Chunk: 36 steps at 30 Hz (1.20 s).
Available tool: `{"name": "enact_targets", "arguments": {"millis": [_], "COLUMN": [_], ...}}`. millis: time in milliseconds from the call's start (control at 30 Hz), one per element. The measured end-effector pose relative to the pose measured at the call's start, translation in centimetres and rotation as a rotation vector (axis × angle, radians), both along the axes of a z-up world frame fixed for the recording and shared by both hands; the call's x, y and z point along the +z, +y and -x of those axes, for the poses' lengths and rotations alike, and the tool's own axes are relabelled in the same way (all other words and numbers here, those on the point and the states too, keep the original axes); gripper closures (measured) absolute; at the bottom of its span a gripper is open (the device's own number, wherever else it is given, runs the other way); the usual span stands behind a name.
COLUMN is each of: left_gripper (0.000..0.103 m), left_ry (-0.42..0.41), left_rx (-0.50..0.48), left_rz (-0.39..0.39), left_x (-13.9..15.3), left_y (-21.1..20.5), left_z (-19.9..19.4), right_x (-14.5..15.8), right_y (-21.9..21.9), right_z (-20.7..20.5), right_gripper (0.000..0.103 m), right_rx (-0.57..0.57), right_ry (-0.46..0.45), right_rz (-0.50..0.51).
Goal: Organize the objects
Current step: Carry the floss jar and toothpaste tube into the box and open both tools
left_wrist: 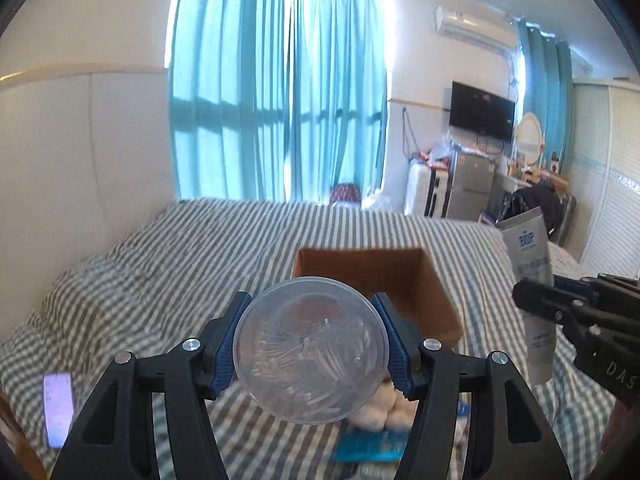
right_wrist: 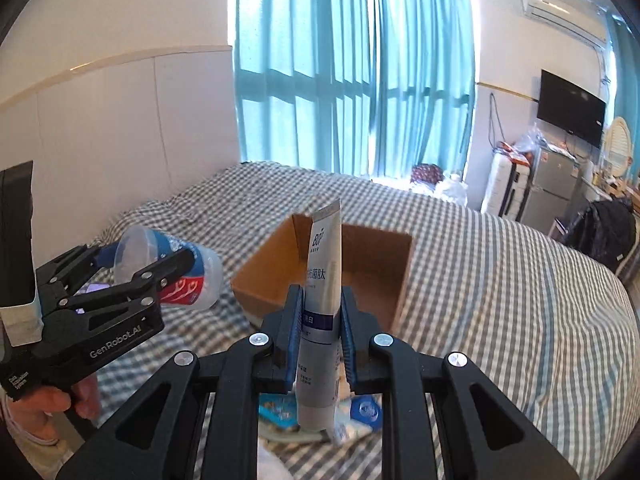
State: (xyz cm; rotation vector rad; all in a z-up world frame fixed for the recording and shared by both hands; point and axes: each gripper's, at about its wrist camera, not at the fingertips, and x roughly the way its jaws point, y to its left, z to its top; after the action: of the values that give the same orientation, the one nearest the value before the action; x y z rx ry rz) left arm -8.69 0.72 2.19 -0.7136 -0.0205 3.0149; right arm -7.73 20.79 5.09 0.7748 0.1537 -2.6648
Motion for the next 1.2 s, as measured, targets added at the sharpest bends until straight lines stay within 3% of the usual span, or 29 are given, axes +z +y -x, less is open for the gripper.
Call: {"name": "enact_targets", "arguments": {"millis": [167, 367, 533, 700, 933, 1200], "left_gripper": [0.04, 0.041, 0.041, 0.041, 0.041, 0.039], "left_ry": [0.032, 0.027, 0.001, -0.065, -0.133, -0.2], "left_rx": [-0.016, -0.044, -0.065, -0.08, -0.088, -0.072], "left_rz": [0.004, -0.01, 0.019, 0.045, 0.071, 0.055], "left_x": [1.0, 0.5, -1.8, -5.6, -9.5, -10.6], "left_y": [0.4, 1.0, 2.2, 3.0, 3.8, 3.4], "left_z": [4.0, 9.7, 14.1, 17.7, 19.0, 18.4], "right_x": [1.3, 0.7, -1.7, -6.5, -12.7, -12.5], "right_y": [-0.2, 0.1, -0.2, -0.2, 0.8, 1.8], "right_z": [3.9, 9.9, 15.4, 20.0, 23.1, 22.4], "right_gripper": [0.086, 0.086, 0.086, 0.086, 0.086, 0.085], "right_rx": [0.025, 0.023, 0.026, 0.03, 0.002, -0.009], "right_ry": [-0.008, -0.037, -0.084, -0.18, -0.295, -0.294], "right_rz": [0.029, 0.046, 0.033, 0.017, 0.03, 0.024]}}
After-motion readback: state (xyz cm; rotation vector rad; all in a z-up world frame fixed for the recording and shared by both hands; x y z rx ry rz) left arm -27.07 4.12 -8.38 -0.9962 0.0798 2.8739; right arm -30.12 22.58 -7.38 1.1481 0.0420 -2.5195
